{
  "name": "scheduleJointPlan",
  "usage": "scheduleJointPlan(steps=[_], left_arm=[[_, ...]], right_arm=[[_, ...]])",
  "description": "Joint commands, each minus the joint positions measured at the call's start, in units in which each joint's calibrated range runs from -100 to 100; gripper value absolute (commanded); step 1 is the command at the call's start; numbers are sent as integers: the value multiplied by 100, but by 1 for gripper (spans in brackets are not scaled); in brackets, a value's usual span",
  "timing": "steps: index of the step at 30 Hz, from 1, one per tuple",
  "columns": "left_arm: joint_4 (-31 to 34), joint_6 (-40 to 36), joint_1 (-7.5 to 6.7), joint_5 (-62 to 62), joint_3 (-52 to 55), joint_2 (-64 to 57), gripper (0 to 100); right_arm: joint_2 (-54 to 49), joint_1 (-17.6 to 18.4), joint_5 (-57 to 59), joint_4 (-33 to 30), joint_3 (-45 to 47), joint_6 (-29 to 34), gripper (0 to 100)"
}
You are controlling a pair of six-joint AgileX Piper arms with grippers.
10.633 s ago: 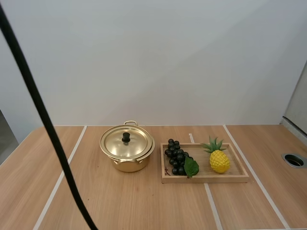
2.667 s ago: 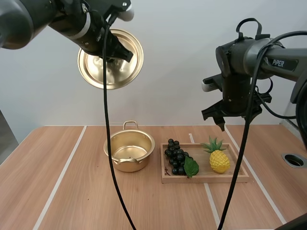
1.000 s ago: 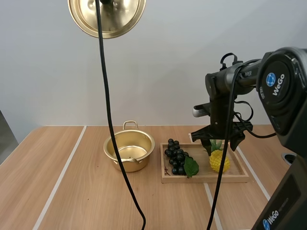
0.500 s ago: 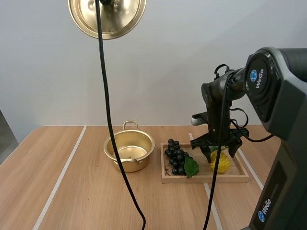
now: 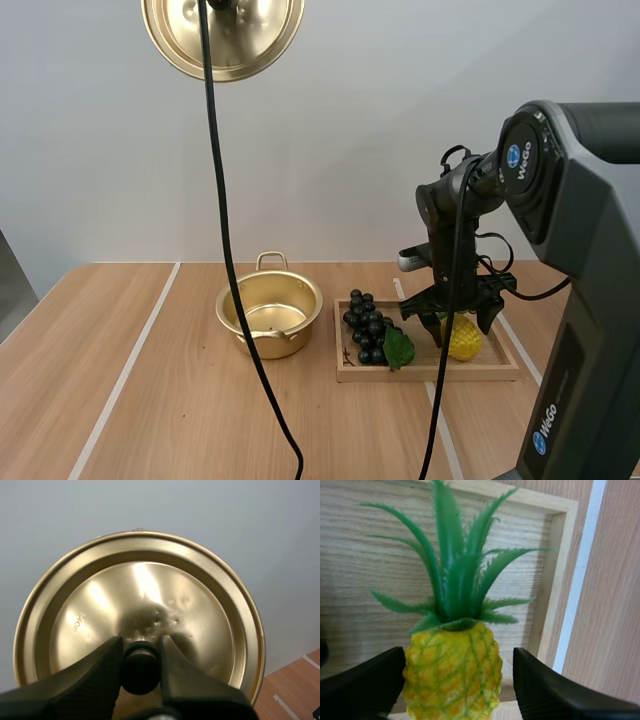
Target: Open the pot, put the pineapple inside, and close it
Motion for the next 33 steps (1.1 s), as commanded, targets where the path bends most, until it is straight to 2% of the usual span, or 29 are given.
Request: scheduleJointPlan(steps=[1, 11, 33], left_arm=[[-131, 15, -1, -106, -69, -61, 0], [-205, 15, -1, -200, -69, -61, 0], [-238, 15, -1, -240, -69, -61, 0]], right_arm=[[2, -29, -17, -48, 12, -18, 100], [2, -29, -350, -48, 12, -18, 100], [283, -165, -297, -83, 12, -43, 100]])
